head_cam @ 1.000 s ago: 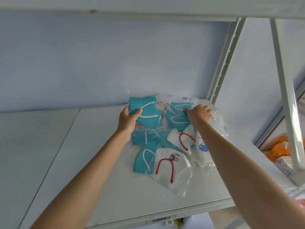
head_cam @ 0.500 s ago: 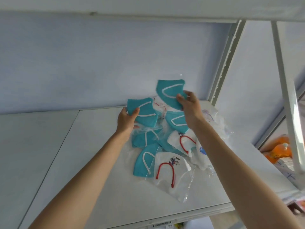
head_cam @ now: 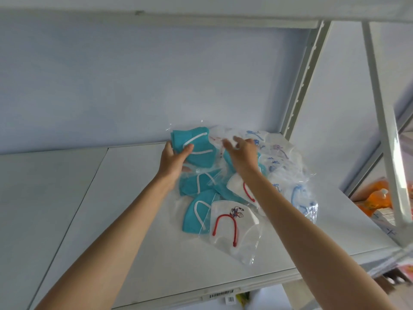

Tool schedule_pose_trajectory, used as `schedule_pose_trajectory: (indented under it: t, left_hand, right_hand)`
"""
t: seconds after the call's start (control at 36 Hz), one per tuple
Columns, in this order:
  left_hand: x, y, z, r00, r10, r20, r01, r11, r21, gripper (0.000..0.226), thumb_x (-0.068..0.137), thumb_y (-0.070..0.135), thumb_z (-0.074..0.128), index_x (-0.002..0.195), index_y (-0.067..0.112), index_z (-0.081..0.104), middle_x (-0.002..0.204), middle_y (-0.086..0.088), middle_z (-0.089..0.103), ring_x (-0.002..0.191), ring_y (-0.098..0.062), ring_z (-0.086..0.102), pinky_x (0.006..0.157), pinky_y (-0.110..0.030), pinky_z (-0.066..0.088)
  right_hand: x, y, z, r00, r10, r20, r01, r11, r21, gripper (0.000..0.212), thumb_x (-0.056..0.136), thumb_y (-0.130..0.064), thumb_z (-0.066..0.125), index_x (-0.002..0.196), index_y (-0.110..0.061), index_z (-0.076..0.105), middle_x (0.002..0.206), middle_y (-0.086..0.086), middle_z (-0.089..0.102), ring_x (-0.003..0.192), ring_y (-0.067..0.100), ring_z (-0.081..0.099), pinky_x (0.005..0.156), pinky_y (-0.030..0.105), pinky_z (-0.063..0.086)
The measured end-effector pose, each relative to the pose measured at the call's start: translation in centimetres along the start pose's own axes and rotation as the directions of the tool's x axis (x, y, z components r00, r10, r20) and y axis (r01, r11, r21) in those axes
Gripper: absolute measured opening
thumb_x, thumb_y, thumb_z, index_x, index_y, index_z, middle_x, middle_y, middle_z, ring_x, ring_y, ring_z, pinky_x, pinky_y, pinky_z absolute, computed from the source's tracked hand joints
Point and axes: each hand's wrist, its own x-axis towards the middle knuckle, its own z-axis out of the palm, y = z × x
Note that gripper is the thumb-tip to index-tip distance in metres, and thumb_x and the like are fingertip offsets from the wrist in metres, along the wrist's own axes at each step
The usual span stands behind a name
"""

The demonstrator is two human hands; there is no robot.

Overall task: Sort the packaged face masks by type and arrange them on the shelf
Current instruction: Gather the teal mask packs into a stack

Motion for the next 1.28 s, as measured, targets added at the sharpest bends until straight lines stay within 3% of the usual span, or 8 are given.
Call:
schedule_pose_trajectory:
  t: [0.08, 0.19, 0.33, 0.75, 0.92, 1.03, 1.17, 1.28]
  left_hand:
    - [-0.2, 0.0, -0.5, 1.0, 0.005, -0.009, -0.005, 1.0, 0.0, 0.025, 0.092, 0.022, 0.065, 0.111, 0.015, 0.051, 0.099, 0.001, 0.064, 0.083, -0.013, 0.067, 0.049, -0.021, 0.053]
    - [-0.4, -0.1, -0.8, 1.0, 0.006, -0.002, -0.006, 1.0, -0.002, 0.025, 0.092, 0.021, 0.065, 0.112, 0.016, 0.051, 0.099, 0.003, 0.063, 0.085, -0.012, 0.066, 0.051, -0.021, 0.055]
    - [-0.3, -0.5, -1.2, 1.0, 0.0, 0.012, 0.0, 0.999, 0.039, 0.029, 0.091, 0.026, 0.065, 0.114, 0.017, 0.05, 0.107, -0.001, 0.063, 0.092, -0.014, 0.066, 0.056, -0.023, 0.058]
    - [-0.4, -1.4, -2.8, 0.998, -0.046, -0.043, 0.05, 0.995, 0.088, 0.03, 0.092, 0.027, 0.065, 0.115, 0.017, 0.049, 0.115, -0.006, 0.062, 0.099, -0.021, 0.066, 0.056, -0.023, 0.058]
    - [-0.5, -1.2, -3.0, 0.998, -0.028, -0.061, 0.033, 0.996, 0.088, 0.03, 0.092, 0.028, 0.064, 0.115, 0.013, 0.05, 0.111, -0.006, 0.062, 0.089, -0.017, 0.067, 0.049, -0.019, 0.054]
    - [-0.7, -1.0, -2.6, 0.999, -0.012, -0.049, 0.013, 1.0, 0.026, 0.029, 0.093, 0.027, 0.063, 0.113, 0.012, 0.048, 0.103, -0.002, 0.061, 0.084, -0.015, 0.066, 0.046, -0.019, 0.051]
    - [-1.3, -0.6, -1.4, 0.999, -0.043, -0.031, 0.043, 0.999, -0.005, 0.029, 0.098, 0.039, 0.05, 0.11, 0.012, 0.049, 0.094, -0.002, 0.062, 0.067, -0.008, 0.066, 0.045, -0.02, 0.05]
    - [-1.5, -0.4, -1.2, 0.996, -0.066, -0.052, 0.067, 0.997, 0.024, 0.042, 0.099, 0.054, 0.036, 0.11, 0.016, 0.051, 0.112, -0.009, 0.06, 0.094, -0.024, 0.066, 0.059, -0.032, 0.058]
  right_hand:
    - [1.6, 2.9, -2.7, 0.994, 0.068, -0.09, -0.1, 0.897, -0.432, 0.064, 0.09, -0.059, 0.046, 0.129, -0.009, 0.053, 0.134, 0.014, 0.042, 0.124, 0.032, 0.038, 0.104, 0.042, 0.034]
    - [2.7, 5.6, -3.7, 0.974, 0.227, -0.017, -0.194, 0.787, -0.585, 0.082, 0.077, -0.074, 0.053, 0.121, -0.005, 0.056, 0.134, 0.017, 0.046, 0.123, 0.035, 0.043, 0.103, 0.042, 0.036]
    - [3.5, 4.8, -4.3, 0.962, 0.274, 0.015, -0.246, 0.884, -0.398, 0.052, 0.078, -0.054, 0.069, 0.095, -0.007, 0.055, 0.074, 0.003, 0.052, 0.076, 0.019, 0.054, 0.066, 0.028, 0.043]
    - [2.7, 6.0, -4.0, 0.962, 0.057, -0.268, -0.103, 0.982, -0.16, 0.042, 0.084, -0.023, 0.072, 0.12, -0.004, 0.063, 0.117, 0.012, 0.057, 0.107, 0.026, 0.051, 0.091, 0.035, 0.049]
    - [1.5, 2.6, -4.7, 0.951, 0.137, -0.279, -0.05, 0.953, 0.298, 0.031, 0.087, -0.013, 0.068, 0.116, -0.008, 0.058, 0.099, 0.004, 0.06, 0.085, 0.016, 0.06, 0.058, 0.016, 0.048]
    - [-0.4, -0.7, -4.0, 0.976, 0.207, -0.068, -0.099, 0.697, 0.71, 0.032, 0.087, -0.014, 0.067, 0.115, -0.006, 0.053, 0.102, 0.005, 0.063, 0.089, 0.018, 0.065, 0.07, 0.025, 0.057]
    - [-3.3, -2.6, 1.0, 0.992, 0.127, 0.028, -0.117, 0.784, 0.609, 0.026, 0.086, -0.018, 0.069, 0.106, -0.015, 0.053, 0.086, -0.001, 0.054, 0.078, 0.015, 0.056, 0.074, 0.03, 0.053]
    - [-4.2, -2.5, 3.8, 0.984, 0.176, -0.018, -0.139, 0.833, 0.536, 0.027, 0.084, -0.027, 0.071, 0.102, -0.018, 0.053, 0.093, -0.001, 0.052, 0.083, 0.014, 0.052, 0.076, 0.028, 0.046]
